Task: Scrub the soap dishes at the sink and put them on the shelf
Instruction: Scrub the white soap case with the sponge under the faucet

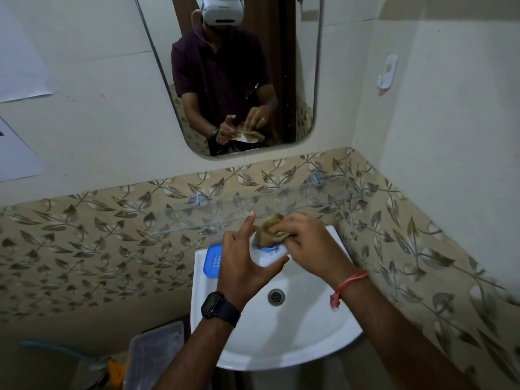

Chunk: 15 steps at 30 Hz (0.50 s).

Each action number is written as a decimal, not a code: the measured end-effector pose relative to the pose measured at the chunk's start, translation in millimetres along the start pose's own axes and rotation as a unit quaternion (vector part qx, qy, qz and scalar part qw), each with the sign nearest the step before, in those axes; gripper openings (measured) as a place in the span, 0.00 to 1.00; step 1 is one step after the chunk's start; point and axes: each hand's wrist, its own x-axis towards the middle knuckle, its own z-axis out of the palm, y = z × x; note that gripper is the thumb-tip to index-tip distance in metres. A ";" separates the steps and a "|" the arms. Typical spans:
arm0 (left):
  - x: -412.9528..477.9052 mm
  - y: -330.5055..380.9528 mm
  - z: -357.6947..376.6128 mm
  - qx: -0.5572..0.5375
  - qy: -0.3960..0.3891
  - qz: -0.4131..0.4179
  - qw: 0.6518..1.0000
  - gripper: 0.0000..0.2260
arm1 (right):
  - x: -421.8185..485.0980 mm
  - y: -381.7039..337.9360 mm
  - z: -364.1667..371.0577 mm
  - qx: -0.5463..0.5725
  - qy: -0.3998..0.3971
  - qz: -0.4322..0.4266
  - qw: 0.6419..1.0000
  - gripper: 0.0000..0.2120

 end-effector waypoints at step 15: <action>-6.1 12.3 13.1 -0.059 -0.001 -0.055 0.997 0.30 | -42.0 30.6 54.9 0.506 0.017 0.279 0.816 0.09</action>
